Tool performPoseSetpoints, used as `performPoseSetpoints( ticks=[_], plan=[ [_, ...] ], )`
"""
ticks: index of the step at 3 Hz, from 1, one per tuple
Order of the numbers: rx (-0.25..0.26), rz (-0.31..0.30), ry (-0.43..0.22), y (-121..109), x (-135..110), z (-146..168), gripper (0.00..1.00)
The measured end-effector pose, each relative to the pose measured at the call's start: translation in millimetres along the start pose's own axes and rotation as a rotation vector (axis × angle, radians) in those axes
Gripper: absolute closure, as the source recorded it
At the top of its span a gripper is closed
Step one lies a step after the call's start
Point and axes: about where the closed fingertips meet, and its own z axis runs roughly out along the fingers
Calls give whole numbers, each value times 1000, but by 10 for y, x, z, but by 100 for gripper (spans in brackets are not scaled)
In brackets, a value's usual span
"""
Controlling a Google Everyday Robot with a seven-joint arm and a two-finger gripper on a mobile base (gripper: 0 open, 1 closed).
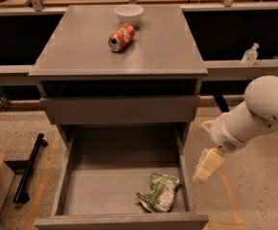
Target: Pick green jalapeno chip bag from middle drawer and place on counter
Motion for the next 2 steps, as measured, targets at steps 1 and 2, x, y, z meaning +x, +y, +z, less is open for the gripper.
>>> performPoseSetpoints(
  ticks=[1, 2],
  plan=[
    [-79, 33, -32, 5, 44, 644, 0],
    [-80, 34, -31, 7, 47, 649, 0]
  ],
)
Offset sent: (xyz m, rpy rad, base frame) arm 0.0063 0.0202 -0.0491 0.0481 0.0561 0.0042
